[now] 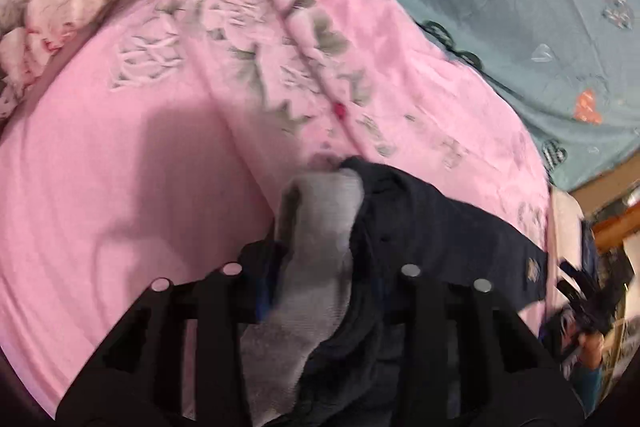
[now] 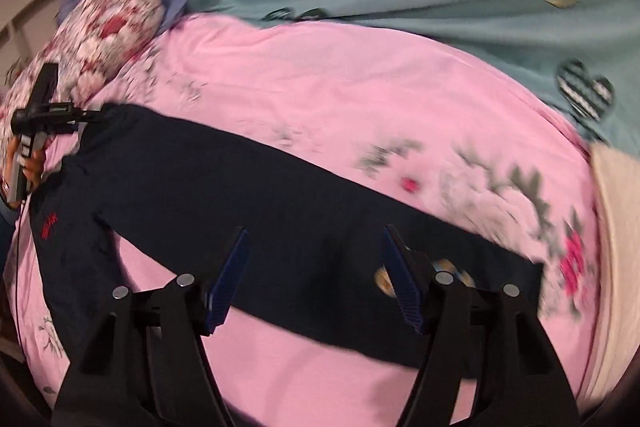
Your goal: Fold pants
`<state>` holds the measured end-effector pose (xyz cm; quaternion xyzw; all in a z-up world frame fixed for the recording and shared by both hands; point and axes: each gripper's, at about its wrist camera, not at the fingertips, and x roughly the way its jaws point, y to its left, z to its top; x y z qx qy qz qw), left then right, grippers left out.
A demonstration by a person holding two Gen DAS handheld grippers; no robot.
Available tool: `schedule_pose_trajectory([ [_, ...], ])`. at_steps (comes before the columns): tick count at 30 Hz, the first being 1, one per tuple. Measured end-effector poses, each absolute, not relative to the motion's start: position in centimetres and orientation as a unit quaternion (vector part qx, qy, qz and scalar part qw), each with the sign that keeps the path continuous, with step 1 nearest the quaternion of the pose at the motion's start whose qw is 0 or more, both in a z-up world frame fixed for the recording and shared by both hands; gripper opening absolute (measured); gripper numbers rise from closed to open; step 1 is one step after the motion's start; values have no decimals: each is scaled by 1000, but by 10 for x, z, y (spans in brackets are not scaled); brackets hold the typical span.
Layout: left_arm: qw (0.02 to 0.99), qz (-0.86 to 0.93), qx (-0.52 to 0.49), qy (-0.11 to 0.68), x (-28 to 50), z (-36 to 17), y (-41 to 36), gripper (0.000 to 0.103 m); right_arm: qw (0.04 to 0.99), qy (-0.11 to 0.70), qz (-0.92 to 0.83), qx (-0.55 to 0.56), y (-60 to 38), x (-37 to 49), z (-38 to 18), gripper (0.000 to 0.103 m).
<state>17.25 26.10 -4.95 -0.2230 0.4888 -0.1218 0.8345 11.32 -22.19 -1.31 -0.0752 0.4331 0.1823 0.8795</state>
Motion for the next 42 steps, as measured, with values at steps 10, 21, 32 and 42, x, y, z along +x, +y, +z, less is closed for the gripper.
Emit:
schedule_pose_trajectory([
  [10, 875, -161, -226, 397, 152, -23, 262, 36, 826, 439, 274, -226, -117, 194, -47, 68],
  [21, 912, -237, -177, 284, 106, 20, 253, 36, 771, 458, 382, -224, -68, 225, -69, 52],
  [32, 918, -174, -160, 319, 109, 16, 266, 37, 807, 415, 331, -258, -73, 158, 0, 5],
  [42, 940, -188, -66, 277, -3, 46, 279, 40, 836, 327, 295, -328, -48, -25, 21, 4],
])
